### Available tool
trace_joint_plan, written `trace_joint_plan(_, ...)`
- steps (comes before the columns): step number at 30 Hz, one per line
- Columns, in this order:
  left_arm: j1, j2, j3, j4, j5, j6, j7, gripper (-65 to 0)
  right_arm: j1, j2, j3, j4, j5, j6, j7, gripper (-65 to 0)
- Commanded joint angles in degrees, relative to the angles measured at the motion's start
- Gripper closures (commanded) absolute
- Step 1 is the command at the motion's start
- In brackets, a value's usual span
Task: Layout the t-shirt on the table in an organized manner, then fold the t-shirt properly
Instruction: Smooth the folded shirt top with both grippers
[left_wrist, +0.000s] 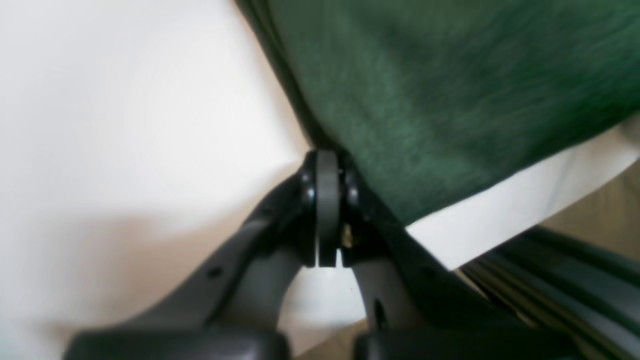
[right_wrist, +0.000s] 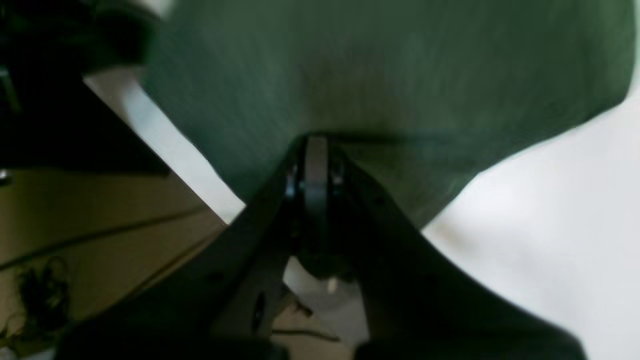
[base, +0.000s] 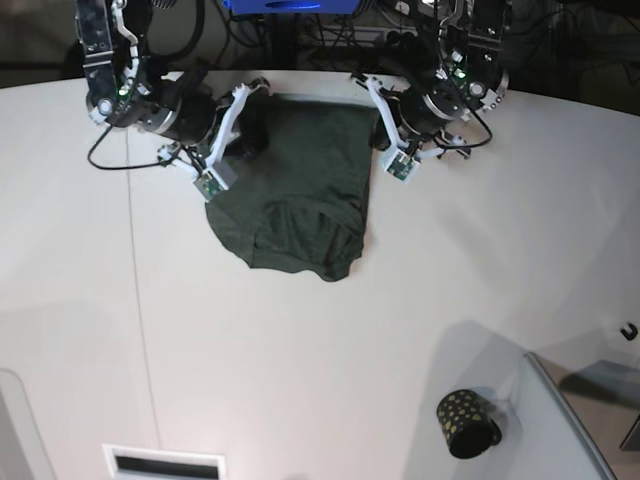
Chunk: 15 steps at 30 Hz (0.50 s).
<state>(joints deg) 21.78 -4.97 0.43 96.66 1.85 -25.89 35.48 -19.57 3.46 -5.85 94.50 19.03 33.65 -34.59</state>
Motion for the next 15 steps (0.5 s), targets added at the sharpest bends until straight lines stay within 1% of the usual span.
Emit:
trace_joint_plan(1,0.7,-0.1,-0.2,3.6,-0.7,-0.2,-1.4,0.0,-0.1,0.2,0.2,2.5,0.9,0.6,1.0,0.0)
trace_joint_plan(4,1.3,0.6,0.1,9.0,-0.7,-0.2,-1.4,0.0,-0.3,0.3,0.2,4.9,0.9,0.5,0.9,0.0)
trace_joint_plan(6,0.7,2.2,0.4,9.1,-0.7,-0.2,-1.4,0.0,0.2,0.4,-0.2,4.8,0.9,0.5,0.9,0.0)
trace_joint_plan(9,-2.1,4.6,0.7,4.0,-0.1,-0.2,-1.5,0.0,1.6,0.1,-0.4,2.8,0.7,0.5,0.3,0.0)
trace_joint_plan(12,-3.8,4.7,0.7,-2.7,-0.1,-0.2,-1.8,0.0,3.1,0.0,-0.4,-2.4,0.7,0.5,-0.1,0.0)
trace_joint_plan(15,-3.9,4.5,0.1,-6.4,-0.1,-0.2,-1.8,0.0,3.2,0.0,-0.2,-6.1,0.7,0.5,0.2,0.0)
